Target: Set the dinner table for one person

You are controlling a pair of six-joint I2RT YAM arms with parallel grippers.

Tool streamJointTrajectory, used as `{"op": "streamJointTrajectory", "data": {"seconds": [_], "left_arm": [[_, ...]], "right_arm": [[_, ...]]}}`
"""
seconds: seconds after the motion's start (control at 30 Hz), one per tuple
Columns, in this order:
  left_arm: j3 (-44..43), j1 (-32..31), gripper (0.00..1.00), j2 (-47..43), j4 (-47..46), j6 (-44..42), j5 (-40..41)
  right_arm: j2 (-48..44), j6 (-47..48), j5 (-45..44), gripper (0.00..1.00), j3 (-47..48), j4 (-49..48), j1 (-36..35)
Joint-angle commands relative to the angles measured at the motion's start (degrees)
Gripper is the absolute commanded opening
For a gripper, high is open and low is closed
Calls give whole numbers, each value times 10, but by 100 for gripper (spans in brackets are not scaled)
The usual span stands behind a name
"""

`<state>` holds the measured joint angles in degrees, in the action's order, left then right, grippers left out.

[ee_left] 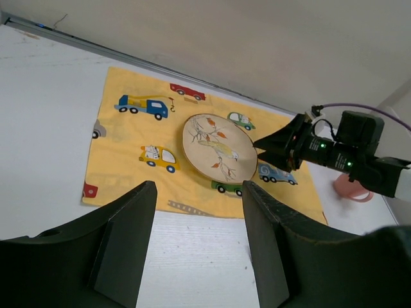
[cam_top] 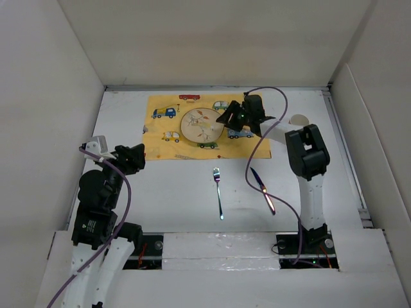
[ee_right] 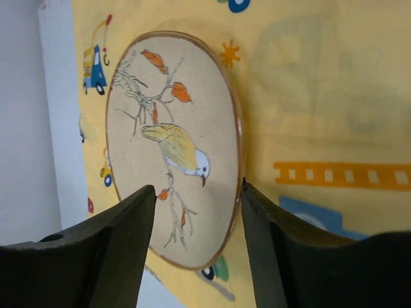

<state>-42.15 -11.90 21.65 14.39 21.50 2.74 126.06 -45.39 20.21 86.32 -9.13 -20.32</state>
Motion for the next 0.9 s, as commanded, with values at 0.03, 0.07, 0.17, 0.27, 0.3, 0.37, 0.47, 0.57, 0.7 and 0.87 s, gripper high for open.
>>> {"op": "streamJointTrajectory", "data": {"seconds": [0.03, 0.07, 0.17, 0.27, 0.3, 0.37, 0.47, 0.57, 0.7, 0.87], "left_arm": [[-6, -3, 53, -1, -32, -6, -10], [-6, -3, 52, -3, -31, -6, -10], [-5, -3, 47, -13, -31, -5, -15], [-5, -3, 13, -15, -31, -6, -16], [-5, -3, 5, -16, -27, -7, -16], [-8, -9, 0, -25, -24, -5, -3], [-7, -9, 0, -21, -24, -6, 2], [-7, -15, 12, -22, -27, -7, -10], [-7, -21, 22, -13, -25, -6, -8], [-7, -21, 27, -6, -27, -8, -9]], "right_arm": [[-142, 63, -59, 62, -27, -4, 2], [-159, 71, -69, 62, -40, 5, 2], [-227, 93, -68, 62, -92, 10, 7], [-317, 113, -72, 23, -172, 9, 25], [-349, 121, -88, 5, -197, 5, 30], [-445, 129, -173, 0, -263, 11, 47], [-547, 140, -329, 0, -309, 65, 69], [-588, 142, -437, 32, -355, 88, 99], [-590, 148, -450, 75, -396, 97, 136], [-523, 148, -439, 75, -385, 111, 155]]}}
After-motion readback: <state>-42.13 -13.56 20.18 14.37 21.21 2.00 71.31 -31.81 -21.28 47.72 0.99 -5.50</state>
